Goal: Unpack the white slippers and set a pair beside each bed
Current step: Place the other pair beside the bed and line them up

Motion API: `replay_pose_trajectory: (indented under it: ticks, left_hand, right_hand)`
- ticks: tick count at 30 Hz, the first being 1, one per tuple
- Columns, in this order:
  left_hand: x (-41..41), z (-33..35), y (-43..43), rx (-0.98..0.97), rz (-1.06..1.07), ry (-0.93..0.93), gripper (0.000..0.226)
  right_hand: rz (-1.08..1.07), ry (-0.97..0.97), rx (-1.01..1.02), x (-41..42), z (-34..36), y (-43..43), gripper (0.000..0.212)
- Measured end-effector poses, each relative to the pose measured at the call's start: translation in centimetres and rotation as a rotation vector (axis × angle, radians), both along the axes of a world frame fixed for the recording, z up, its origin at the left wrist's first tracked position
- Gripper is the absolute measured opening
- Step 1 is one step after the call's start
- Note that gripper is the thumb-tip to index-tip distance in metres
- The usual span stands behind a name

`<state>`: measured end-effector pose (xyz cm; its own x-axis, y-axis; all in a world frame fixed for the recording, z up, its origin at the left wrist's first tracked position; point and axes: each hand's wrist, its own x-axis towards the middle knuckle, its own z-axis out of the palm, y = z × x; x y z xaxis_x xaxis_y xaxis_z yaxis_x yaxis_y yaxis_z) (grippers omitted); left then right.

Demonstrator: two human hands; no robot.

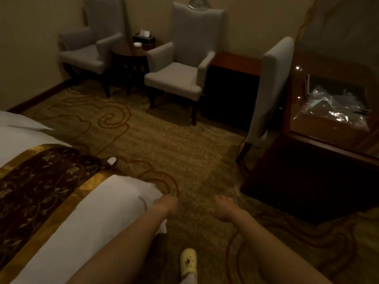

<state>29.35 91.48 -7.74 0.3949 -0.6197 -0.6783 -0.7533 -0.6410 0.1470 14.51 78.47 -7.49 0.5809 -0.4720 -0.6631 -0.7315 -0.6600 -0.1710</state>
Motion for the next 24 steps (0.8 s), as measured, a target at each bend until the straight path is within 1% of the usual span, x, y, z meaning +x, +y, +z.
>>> replay_pose_trajectory:
  ticks: [4,8,12,15,18,20,24]
  left_hand:
    - [5.2,0.8,-6.7,-0.029,-0.02,-0.044,0.037]
    - [9.6,1.6,-10.9,-0.069,0.038,-0.039,0.038]
    - [14.7,0.6,-13.8,-0.087,0.135,0.005,0.04]
    - [18.6,-0.6,-15.7,-0.031,0.197,0.043,0.042]
    - [23.2,-1.3,-18.3,-0.001,0.3,0.094,0.042]
    - [26.6,-1.6,-20.4,-0.013,0.407,0.13,0.04]
    - [32.1,-1.0,-23.8,-0.013,0.578,0.155,0.04]
  right_hand:
    - [0.0,-0.013,-0.018,5.1,1.8,-6.6,0.056]
    - [0.009,-0.029,-0.009,9.8,2.7,-11.5,0.058]
    - [0.066,-0.024,-0.014,16.4,1.6,-15.6,0.056]
    - [0.145,-0.007,0.007,21.7,-0.1,-18.6,0.054]
    - [0.238,0.023,0.037,27.6,-1.5,-22.4,0.054]
    - [0.301,0.031,0.047,31.8,-2.3,-25.5,0.056]
    - [0.445,0.082,0.057,39.8,-2.3,-30.3,0.058]
